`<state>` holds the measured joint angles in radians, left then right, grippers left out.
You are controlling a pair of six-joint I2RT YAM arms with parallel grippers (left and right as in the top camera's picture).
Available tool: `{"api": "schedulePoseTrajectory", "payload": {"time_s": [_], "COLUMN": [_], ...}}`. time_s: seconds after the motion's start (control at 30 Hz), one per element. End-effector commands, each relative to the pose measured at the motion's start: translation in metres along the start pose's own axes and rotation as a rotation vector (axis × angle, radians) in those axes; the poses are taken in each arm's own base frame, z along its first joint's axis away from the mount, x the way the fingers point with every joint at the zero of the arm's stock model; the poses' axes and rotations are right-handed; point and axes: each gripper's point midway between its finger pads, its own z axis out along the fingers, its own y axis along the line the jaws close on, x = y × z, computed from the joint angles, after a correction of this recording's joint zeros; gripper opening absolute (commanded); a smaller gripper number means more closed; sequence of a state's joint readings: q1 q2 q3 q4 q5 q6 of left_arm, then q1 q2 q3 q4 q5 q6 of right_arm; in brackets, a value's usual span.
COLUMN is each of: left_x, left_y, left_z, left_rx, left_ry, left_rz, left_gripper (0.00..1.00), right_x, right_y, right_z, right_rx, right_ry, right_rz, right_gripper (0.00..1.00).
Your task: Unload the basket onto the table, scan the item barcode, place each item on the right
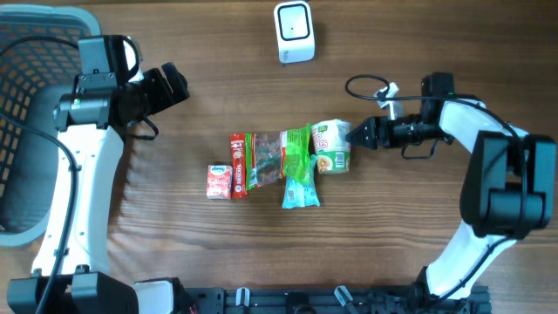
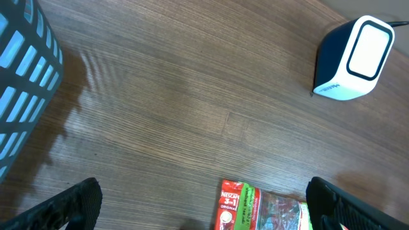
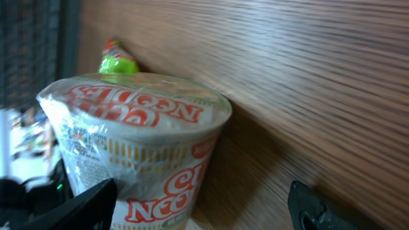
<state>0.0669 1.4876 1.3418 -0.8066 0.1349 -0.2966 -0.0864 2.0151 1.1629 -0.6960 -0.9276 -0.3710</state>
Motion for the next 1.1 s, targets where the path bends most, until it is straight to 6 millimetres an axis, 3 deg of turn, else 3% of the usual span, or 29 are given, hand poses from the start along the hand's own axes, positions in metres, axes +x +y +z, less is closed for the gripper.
{"api": "schedulePoseTrajectory", "payload": {"time_s": [0.0, 0.3, 0.47, 0.6, 0.73, 0.83, 0.93, 1.07], "left_x": [-0.005, -0.005, -0.005, -0.005, -0.005, -0.005, -0.005, -0.005], "left_y": [0.001, 0.001, 0.001, 0.001, 0.001, 0.001, 0.001, 0.001], "left_z": [-0.004, -0.004, -0.004, -0.004, -0.004, -0.004, -0.004, -0.004], "left_rx": [-0.001, -0.001, -0.001, -0.001, -0.001, -0.001, -0.001, -0.001], "left_ry": [-0.017, -0.017, -0.017, -0.017, -0.017, -0.017, -0.017, -0.017], "left_rz": [0.009, 0.009, 0.009, 0.009, 0.009, 0.009, 0.009, 0.009], "left_gripper": [1.0, 1.0, 1.0, 1.0, 1.0, 1.0, 1.0, 1.0], "right_x": [-0.006, 0.004, 0.007, 0.003, -0.007, -0.012, -0.019, -0.035], "right_y": [0.024, 0.046, 0.05, 0.05, 0.048, 0.05, 0.059, 0.056], "right_z": [0.007, 0.033, 0.045, 0.043, 0.02, 0.005, 0.007, 0.014], "right_rx": [-0.184, -0.211, -0.19, -0.184, -0.064, 0.104, 0.125, 0.149], "right_ry": [-0.054, 0.027, 0.059, 0.05, 0.032, 0.045, 0.031, -0.012], "right_rz": [-0.121, -0.164, -0.212, -0.181, -0.177, -0.223, -0.291, -0.336], "right_gripper": [0.85, 0.83, 0.72, 0.6, 0.6, 0.67, 0.87, 0.92]}}
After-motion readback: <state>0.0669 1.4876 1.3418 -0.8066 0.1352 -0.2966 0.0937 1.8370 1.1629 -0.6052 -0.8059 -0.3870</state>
